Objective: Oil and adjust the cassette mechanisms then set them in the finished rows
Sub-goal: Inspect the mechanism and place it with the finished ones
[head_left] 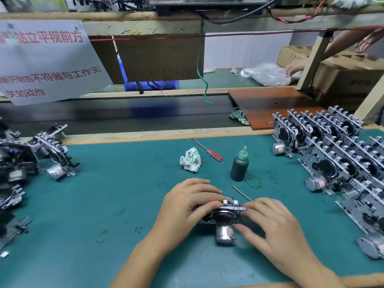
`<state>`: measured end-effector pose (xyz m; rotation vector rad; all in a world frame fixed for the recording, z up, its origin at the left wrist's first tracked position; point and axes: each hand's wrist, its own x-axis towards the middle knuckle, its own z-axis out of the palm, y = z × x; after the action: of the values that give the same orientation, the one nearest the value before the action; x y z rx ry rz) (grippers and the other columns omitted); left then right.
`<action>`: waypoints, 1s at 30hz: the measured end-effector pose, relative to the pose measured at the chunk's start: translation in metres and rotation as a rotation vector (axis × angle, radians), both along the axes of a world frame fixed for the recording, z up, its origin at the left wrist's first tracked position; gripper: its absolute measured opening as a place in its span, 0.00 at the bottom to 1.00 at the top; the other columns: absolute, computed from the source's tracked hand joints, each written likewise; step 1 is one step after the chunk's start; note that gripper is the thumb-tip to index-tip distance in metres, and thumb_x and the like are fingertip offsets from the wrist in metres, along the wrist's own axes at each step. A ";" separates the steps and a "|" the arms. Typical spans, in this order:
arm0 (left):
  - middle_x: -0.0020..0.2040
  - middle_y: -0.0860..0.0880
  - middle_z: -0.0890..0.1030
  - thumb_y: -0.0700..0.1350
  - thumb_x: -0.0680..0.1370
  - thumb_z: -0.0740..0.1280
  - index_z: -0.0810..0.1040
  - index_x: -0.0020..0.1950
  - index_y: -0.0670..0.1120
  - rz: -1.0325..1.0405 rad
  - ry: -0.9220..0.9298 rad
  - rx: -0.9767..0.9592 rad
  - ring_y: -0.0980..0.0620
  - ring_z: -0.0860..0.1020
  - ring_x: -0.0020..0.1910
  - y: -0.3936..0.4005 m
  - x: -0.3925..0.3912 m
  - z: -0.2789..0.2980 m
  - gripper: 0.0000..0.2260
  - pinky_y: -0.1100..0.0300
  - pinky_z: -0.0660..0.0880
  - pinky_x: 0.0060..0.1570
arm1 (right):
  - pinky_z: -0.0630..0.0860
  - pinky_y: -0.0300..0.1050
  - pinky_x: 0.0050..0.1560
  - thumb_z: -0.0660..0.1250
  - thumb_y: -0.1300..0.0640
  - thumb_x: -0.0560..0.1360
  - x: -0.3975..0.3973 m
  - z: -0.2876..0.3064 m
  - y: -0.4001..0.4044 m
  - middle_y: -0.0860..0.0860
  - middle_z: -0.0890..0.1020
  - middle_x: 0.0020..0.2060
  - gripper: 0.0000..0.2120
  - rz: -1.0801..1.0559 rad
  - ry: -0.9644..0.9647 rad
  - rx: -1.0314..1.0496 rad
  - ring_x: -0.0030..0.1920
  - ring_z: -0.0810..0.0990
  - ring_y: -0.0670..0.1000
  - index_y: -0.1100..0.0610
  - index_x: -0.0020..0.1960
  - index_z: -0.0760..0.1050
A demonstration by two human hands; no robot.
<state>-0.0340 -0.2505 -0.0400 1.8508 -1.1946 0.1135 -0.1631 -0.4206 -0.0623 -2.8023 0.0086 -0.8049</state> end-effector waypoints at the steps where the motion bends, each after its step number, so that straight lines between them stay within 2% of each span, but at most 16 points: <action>1: 0.54 0.67 0.77 0.55 0.77 0.62 0.74 0.60 0.61 -0.001 -0.003 0.000 0.64 0.73 0.58 0.000 0.000 0.000 0.11 0.62 0.70 0.58 | 0.67 0.38 0.48 0.58 0.40 0.75 0.000 0.001 0.001 0.43 0.81 0.40 0.22 0.002 0.015 0.018 0.43 0.75 0.46 0.55 0.41 0.81; 4: 0.54 0.68 0.77 0.55 0.77 0.62 0.74 0.59 0.61 0.003 -0.004 0.002 0.65 0.73 0.58 -0.001 0.000 0.001 0.11 0.63 0.70 0.58 | 0.69 0.38 0.47 0.61 0.40 0.71 0.002 0.005 0.001 0.39 0.80 0.40 0.18 -0.011 0.089 0.147 0.45 0.74 0.43 0.53 0.42 0.81; 6: 0.54 0.68 0.77 0.55 0.77 0.62 0.74 0.59 0.61 -0.005 0.000 0.001 0.65 0.73 0.58 0.000 0.000 0.001 0.11 0.65 0.70 0.59 | 0.69 0.34 0.50 0.67 0.40 0.69 0.003 0.010 -0.001 0.34 0.79 0.42 0.14 -0.012 0.130 0.370 0.49 0.74 0.39 0.48 0.47 0.80; 7: 0.54 0.67 0.77 0.55 0.78 0.62 0.75 0.59 0.60 -0.012 0.001 -0.004 0.65 0.73 0.59 0.000 0.000 0.001 0.11 0.66 0.69 0.59 | 0.68 0.31 0.52 0.73 0.44 0.67 0.005 0.010 -0.001 0.34 0.80 0.43 0.14 -0.002 0.143 0.512 0.51 0.75 0.38 0.45 0.50 0.79; 9: 0.54 0.67 0.77 0.55 0.78 0.62 0.75 0.58 0.59 -0.023 0.010 -0.013 0.66 0.73 0.59 0.000 -0.001 0.000 0.10 0.67 0.69 0.60 | 0.68 0.30 0.55 0.79 0.54 0.64 0.011 0.010 0.001 0.37 0.81 0.47 0.21 0.033 0.168 0.750 0.53 0.77 0.39 0.41 0.53 0.77; 12: 0.53 0.66 0.79 0.54 0.77 0.63 0.79 0.56 0.57 -0.023 0.038 -0.021 0.65 0.74 0.60 0.000 -0.001 -0.001 0.10 0.66 0.69 0.61 | 0.72 0.38 0.55 0.79 0.60 0.64 0.020 0.011 0.008 0.43 0.82 0.47 0.19 0.089 0.215 0.859 0.51 0.80 0.45 0.41 0.48 0.79; 15: 0.54 0.63 0.80 0.53 0.77 0.63 0.84 0.50 0.54 -0.021 0.045 -0.026 0.64 0.74 0.60 0.000 0.000 -0.001 0.10 0.66 0.69 0.61 | 0.72 0.34 0.52 0.78 0.62 0.64 0.023 0.013 0.009 0.44 0.83 0.46 0.21 0.150 0.232 0.943 0.49 0.81 0.45 0.40 0.49 0.78; 17: 0.55 0.63 0.79 0.54 0.77 0.63 0.84 0.49 0.54 -0.008 0.042 -0.017 0.64 0.74 0.60 0.000 -0.001 -0.001 0.11 0.67 0.69 0.60 | 0.73 0.35 0.51 0.79 0.60 0.63 0.025 0.013 0.009 0.47 0.83 0.44 0.18 0.157 0.232 0.990 0.47 0.81 0.46 0.42 0.48 0.80; 19: 0.55 0.64 0.79 0.55 0.77 0.62 0.83 0.51 0.55 0.008 0.050 -0.006 0.64 0.73 0.61 0.000 -0.002 -0.001 0.11 0.67 0.68 0.61 | 0.74 0.38 0.52 0.78 0.58 0.62 0.026 0.012 0.009 0.49 0.82 0.44 0.16 0.154 0.212 1.019 0.47 0.81 0.48 0.45 0.47 0.81; 23: 0.55 0.65 0.79 0.54 0.77 0.63 0.84 0.50 0.55 -0.003 0.053 -0.008 0.64 0.73 0.61 0.002 -0.001 -0.001 0.11 0.66 0.69 0.60 | 0.74 0.44 0.54 0.79 0.62 0.64 0.027 0.016 0.007 0.50 0.82 0.44 0.14 0.185 0.241 1.011 0.47 0.80 0.51 0.48 0.44 0.81; 26: 0.56 0.64 0.79 0.53 0.76 0.63 0.85 0.49 0.52 -0.013 0.048 -0.002 0.64 0.74 0.60 0.000 -0.001 0.002 0.12 0.67 0.70 0.59 | 0.71 0.42 0.55 0.78 0.62 0.65 0.026 0.021 0.009 0.45 0.81 0.44 0.14 0.164 0.243 0.928 0.49 0.79 0.48 0.47 0.45 0.80; 28: 0.55 0.62 0.79 0.53 0.77 0.63 0.85 0.48 0.51 -0.013 0.052 -0.019 0.64 0.75 0.57 -0.001 -0.003 0.002 0.12 0.68 0.70 0.58 | 0.69 0.38 0.55 0.77 0.57 0.67 0.024 0.023 0.011 0.39 0.79 0.46 0.14 0.155 0.264 0.799 0.52 0.76 0.45 0.45 0.47 0.78; 30: 0.54 0.62 0.80 0.53 0.77 0.63 0.84 0.49 0.53 -0.012 0.069 -0.041 0.65 0.76 0.56 0.001 -0.005 0.001 0.11 0.68 0.70 0.57 | 0.68 0.35 0.54 0.72 0.46 0.67 0.019 0.023 0.010 0.35 0.77 0.46 0.13 0.103 0.294 0.596 0.54 0.74 0.40 0.43 0.50 0.76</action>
<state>-0.0387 -0.2497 -0.0386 1.7975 -1.1484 0.0663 -0.1439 -0.4105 -0.0388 -2.2983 0.1290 -0.2904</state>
